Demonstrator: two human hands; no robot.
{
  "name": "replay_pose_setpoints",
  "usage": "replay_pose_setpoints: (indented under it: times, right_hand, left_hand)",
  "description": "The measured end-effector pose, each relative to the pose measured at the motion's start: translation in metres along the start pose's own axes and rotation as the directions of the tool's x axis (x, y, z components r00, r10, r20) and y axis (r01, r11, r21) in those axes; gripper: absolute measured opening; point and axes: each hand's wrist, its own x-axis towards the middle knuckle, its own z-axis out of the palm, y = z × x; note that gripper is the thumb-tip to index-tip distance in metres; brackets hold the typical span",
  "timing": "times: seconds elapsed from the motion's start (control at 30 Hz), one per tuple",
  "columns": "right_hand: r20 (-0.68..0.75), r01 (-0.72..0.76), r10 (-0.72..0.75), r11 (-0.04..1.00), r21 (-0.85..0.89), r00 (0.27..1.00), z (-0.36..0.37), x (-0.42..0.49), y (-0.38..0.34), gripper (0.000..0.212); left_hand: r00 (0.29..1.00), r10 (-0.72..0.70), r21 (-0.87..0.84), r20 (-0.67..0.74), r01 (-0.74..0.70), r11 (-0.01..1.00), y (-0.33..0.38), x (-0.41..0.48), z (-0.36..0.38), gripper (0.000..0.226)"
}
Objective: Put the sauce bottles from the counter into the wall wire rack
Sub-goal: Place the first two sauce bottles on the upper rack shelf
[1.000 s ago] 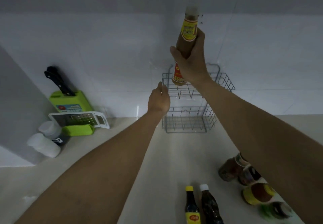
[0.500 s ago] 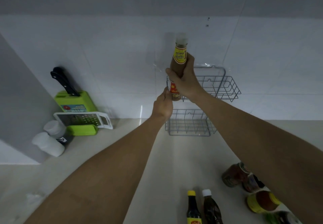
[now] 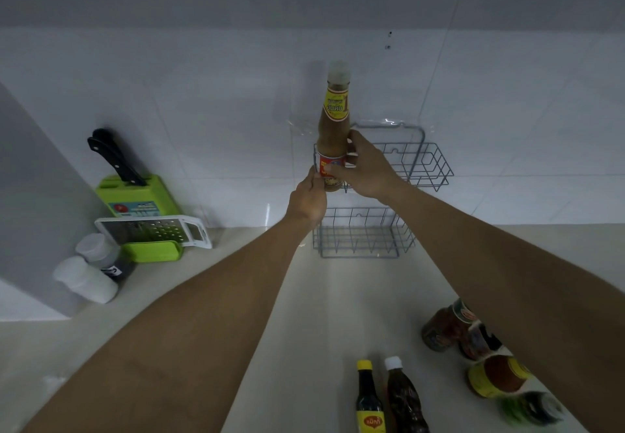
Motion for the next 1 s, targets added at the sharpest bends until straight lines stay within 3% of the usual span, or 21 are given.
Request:
replay_pose_setpoints:
  times: [0.27, 0.47, 0.57, 0.63, 0.7, 0.77, 0.87, 0.93, 1.0]
  right_hand:
    - [-0.082, -0.017, 0.015, 1.0, -0.02, 0.996, 0.003, -0.002, -0.003, 0.076]
    - [-0.01, -0.037, 0.037, 0.999, -0.02, 0.999, 0.002, -0.011, -0.009, 0.086]
    - [-0.196, -0.002, 0.002, 1.0, -0.001, 0.981, 0.006, -0.031, -0.011, 0.084]
    - [-0.37, 0.025, -0.019, 1.0, 0.011, 0.929, 0.014, -0.057, -0.003, 0.068]
    - [-0.42, -0.011, -0.006, 0.999, -0.037, 0.908, 0.029, -0.094, 0.016, 0.049]
    - [-0.35, -0.166, 0.103, 0.974, -0.153, 0.931, 0.047, -0.138, 0.042, 0.04]
    - [-0.17, -0.385, 0.345, 0.834, -0.395, 0.923, 0.077, -0.208, 0.077, 0.045]
    - [-0.12, -0.421, 0.42, 0.763, -0.491, 0.9, 0.097, -0.254, 0.095, 0.049]
    - [-0.137, -0.402, 0.401, 0.712, -0.575, 0.906, 0.117, -0.292, 0.105, 0.055]
  left_hand:
    - [1.0, -0.015, 0.083, 0.01, 0.014, 0.996, 0.002, 0.0, 0.0, 0.053]
    - [0.998, -0.045, 0.12, 0.047, 0.04, 0.992, -0.001, -0.009, -0.003, 0.058]
    - [0.997, -0.067, 0.174, 0.04, 0.059, 0.983, -0.023, -0.031, 0.005, 0.063]
    - [0.999, -0.01, 0.279, 0.036, 0.0, 0.96, -0.052, -0.051, 0.013, 0.066]
    - [0.998, 0.023, 0.422, 0.063, -0.047, 0.905, -0.091, -0.074, 0.025, 0.068]
    - [0.993, -0.027, 0.541, 0.116, -0.04, 0.84, -0.131, -0.102, 0.041, 0.068]
    - [0.97, -0.096, 0.653, 0.223, -0.076, 0.753, -0.18, -0.15, 0.064, 0.069]
    - [0.958, -0.105, 0.682, 0.268, -0.112, 0.723, -0.205, -0.179, 0.077, 0.067]
    - [0.954, -0.112, 0.706, 0.279, -0.125, 0.697, -0.224, -0.199, 0.086, 0.067]
